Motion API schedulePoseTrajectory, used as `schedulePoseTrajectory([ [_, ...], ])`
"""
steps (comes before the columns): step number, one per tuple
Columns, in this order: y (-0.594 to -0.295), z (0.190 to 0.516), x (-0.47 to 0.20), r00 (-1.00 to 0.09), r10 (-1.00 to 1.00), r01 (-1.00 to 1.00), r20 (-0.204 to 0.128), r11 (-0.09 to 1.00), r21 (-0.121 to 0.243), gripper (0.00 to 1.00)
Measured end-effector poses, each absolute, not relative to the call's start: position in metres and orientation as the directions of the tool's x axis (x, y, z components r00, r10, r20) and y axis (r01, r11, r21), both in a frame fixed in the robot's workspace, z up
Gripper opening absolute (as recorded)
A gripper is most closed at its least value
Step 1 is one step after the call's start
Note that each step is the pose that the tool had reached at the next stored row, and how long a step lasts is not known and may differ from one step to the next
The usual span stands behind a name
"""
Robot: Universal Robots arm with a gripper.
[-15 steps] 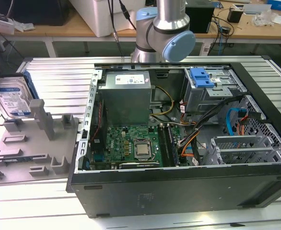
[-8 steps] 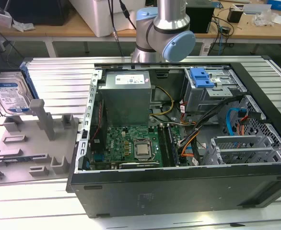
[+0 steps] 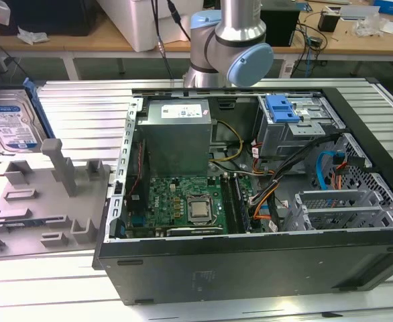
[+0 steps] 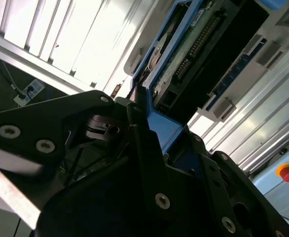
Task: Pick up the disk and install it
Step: 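Pick up the disk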
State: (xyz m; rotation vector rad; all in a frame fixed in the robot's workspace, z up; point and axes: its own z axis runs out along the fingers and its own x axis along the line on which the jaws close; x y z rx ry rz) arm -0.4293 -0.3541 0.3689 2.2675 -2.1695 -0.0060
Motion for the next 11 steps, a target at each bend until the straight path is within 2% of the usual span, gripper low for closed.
schedulePoseTrajectory([
  [11,-0.354,0.393,-0.429,0.044,-0.999,-0.999,-0.021,-0.044,0.004,0.37],
])
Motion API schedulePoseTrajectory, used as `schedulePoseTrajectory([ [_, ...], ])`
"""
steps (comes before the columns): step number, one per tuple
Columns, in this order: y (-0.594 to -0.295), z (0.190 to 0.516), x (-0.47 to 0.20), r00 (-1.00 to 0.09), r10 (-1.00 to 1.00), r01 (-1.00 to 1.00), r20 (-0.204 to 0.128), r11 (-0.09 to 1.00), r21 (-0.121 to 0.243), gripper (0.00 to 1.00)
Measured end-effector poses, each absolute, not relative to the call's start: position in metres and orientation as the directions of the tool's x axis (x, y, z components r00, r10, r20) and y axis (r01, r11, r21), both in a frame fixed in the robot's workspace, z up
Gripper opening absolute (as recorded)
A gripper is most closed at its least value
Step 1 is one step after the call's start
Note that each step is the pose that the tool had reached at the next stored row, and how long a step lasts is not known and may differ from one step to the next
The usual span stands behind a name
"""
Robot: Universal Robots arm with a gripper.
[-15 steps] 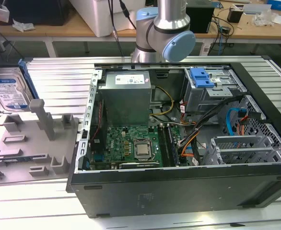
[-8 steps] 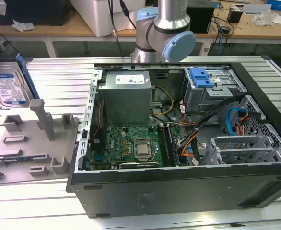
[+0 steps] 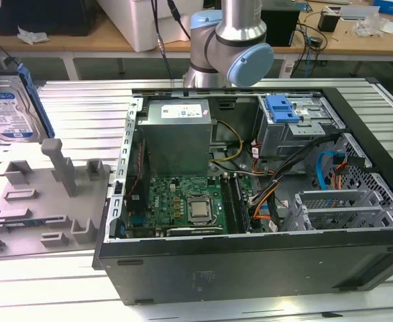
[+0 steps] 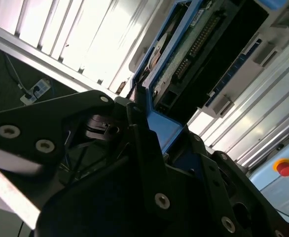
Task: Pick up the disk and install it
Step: 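Pick up the disk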
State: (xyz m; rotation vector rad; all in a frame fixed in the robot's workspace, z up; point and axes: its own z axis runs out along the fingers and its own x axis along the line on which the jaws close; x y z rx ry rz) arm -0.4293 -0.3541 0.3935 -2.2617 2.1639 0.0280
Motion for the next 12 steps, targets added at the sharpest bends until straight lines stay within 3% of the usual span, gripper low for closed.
schedulePoseTrajectory([
  [12,-0.355,0.422,-0.419,0.044,-0.998,-0.999,-0.042,-0.044,0.004,0.37],
])
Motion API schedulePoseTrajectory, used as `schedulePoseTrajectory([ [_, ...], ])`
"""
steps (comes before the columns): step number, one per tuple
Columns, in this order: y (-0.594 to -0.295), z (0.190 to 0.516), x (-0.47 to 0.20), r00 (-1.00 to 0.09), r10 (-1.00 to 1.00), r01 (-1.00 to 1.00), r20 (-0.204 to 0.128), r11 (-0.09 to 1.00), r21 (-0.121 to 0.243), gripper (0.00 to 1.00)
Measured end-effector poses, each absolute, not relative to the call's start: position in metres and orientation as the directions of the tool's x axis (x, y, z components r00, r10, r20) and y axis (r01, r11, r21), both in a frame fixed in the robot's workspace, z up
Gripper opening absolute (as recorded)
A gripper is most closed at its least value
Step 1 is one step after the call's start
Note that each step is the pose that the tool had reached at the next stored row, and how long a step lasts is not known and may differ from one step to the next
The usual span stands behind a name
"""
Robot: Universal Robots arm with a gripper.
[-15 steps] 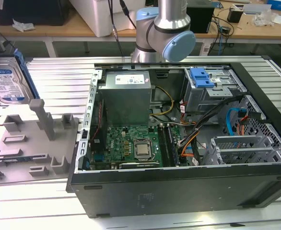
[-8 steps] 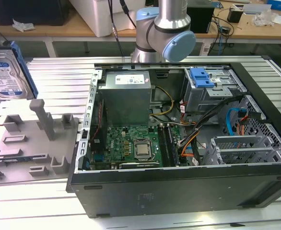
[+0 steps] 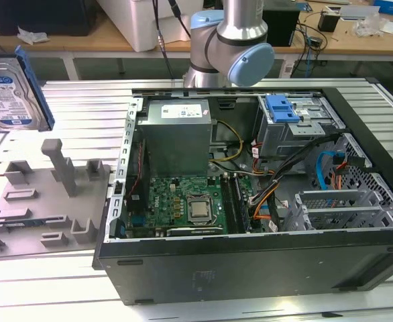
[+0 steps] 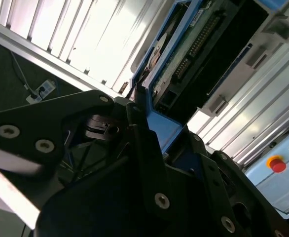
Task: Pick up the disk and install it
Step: 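Pick up the disk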
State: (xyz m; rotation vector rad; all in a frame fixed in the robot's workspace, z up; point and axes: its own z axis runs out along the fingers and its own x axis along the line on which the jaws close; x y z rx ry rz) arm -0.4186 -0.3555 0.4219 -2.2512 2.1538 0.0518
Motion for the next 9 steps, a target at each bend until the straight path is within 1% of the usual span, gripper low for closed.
schedulePoseTrajectory([
  [9,-0.358,0.442,-0.401,0.044,-0.997,-0.999,-0.059,-0.044,0.011,0.37],
])
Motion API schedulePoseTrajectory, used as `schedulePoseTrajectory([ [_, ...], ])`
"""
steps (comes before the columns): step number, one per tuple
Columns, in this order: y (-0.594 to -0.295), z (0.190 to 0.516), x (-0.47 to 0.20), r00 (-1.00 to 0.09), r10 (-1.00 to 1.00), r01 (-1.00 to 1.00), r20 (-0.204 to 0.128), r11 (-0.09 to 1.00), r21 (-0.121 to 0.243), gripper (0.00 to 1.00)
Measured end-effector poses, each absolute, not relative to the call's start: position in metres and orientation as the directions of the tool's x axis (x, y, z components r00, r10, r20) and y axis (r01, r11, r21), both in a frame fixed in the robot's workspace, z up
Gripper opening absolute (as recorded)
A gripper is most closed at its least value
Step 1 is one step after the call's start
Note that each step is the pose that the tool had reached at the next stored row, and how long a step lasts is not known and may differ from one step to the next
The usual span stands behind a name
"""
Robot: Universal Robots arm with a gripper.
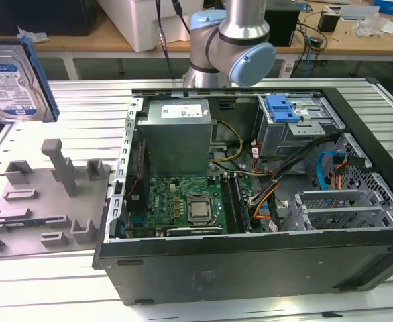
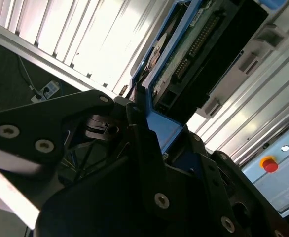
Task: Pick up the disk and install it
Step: 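Pick up the disk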
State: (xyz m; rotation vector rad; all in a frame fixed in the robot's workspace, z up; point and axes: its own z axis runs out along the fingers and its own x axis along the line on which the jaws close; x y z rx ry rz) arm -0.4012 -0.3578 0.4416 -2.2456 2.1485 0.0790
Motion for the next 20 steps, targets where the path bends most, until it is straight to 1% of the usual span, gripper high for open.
schedulePoseTrajectory([
  [6,-0.359,0.452,-0.389,0.043,-0.996,-0.999,-0.073,-0.045,0.018,0.37],
  [20,-0.365,0.480,-0.345,0.040,-0.993,-0.998,-0.108,-0.046,0.051,0.37],
])
